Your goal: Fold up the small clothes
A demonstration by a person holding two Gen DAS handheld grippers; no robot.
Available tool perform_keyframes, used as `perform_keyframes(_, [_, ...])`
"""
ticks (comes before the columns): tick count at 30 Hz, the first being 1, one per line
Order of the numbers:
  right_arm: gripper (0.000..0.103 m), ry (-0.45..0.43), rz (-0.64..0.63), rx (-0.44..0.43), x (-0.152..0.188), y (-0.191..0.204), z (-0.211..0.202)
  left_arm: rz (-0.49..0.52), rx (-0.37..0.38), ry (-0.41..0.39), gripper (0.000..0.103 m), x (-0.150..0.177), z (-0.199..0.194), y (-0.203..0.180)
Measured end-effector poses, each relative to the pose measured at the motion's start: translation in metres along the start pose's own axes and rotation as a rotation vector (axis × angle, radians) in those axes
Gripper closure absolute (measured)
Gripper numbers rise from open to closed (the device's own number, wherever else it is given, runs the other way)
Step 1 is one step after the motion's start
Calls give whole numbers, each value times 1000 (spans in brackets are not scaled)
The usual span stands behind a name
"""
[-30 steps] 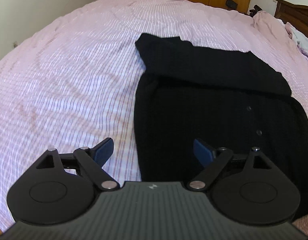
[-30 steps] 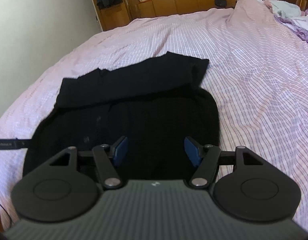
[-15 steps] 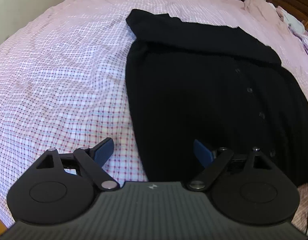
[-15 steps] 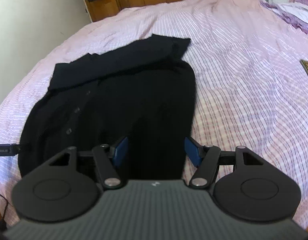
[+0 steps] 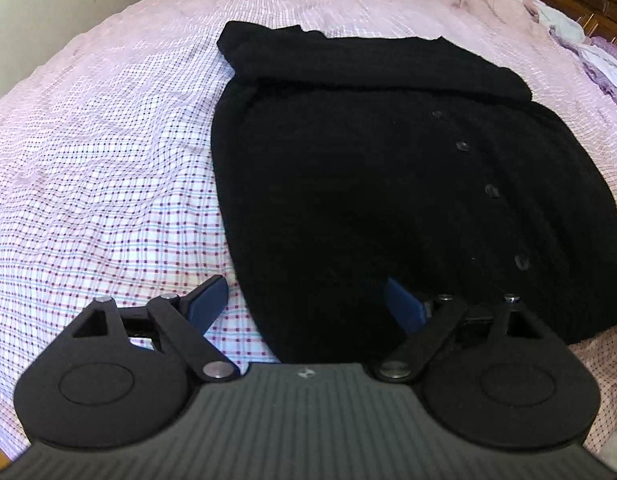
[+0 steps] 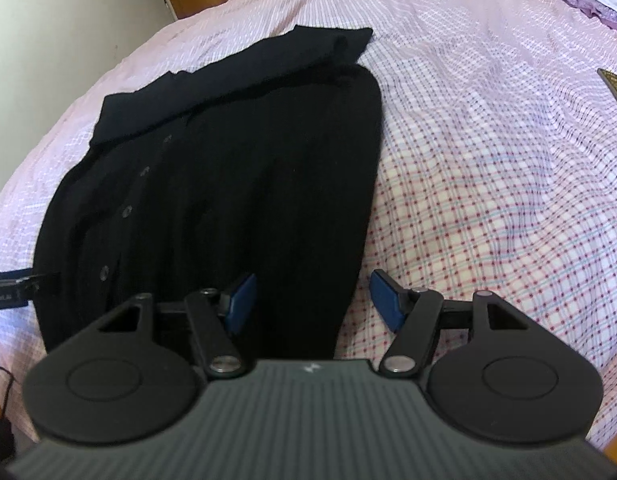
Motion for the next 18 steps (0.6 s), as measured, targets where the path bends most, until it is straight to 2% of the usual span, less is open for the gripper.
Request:
perform_keyframes(4, [33, 2, 2, -13, 3, 1, 4, 12, -9, -19, 23, 1, -1, 0])
perform_keyframes(7, [33, 5, 1, -13, 6, 2, 8, 2, -7, -29, 32, -2, 1, 2])
perform_keyframes(10, [33, 6, 2, -20, 6, 4, 9, -8, -1, -30, 34, -4, 5, 1])
perform_keyframes(12, [33, 10, 6, -29, 6, 4, 9, -12, 5, -34, 38, -4, 4, 1])
perform_keyframes(14, [33, 13, 10, -40, 8, 5, 9, -19, 30, -41, 55, -6, 2, 0])
perform_keyframes(15, [33, 9, 17, -42, 8, 5, 8, -22, 45, -44, 58, -7, 0, -2])
perform_keyframes(16, [36, 1, 33, -44, 7, 4, 8, -22, 60, -50, 65, -9, -2, -3])
perform_keyframes(17, [56, -7, 44, -50, 7, 3, 6, -19, 66, -57, 69, -11, -4, -3])
perform_keyframes(18, [71, -13, 53, -55, 6, 3, 5, -17, 70, -66, 69, -13, -6, -4])
Point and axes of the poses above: each gripper's, at about its wrist camera, not at the fingertips, and z roughly the way its jaws point, y to its left, x to its underside, the point moved 9 cm from there along z, roughly the way its jaws point, and after that the axes turned 6 degrees about -y, right-handed, at the moved point
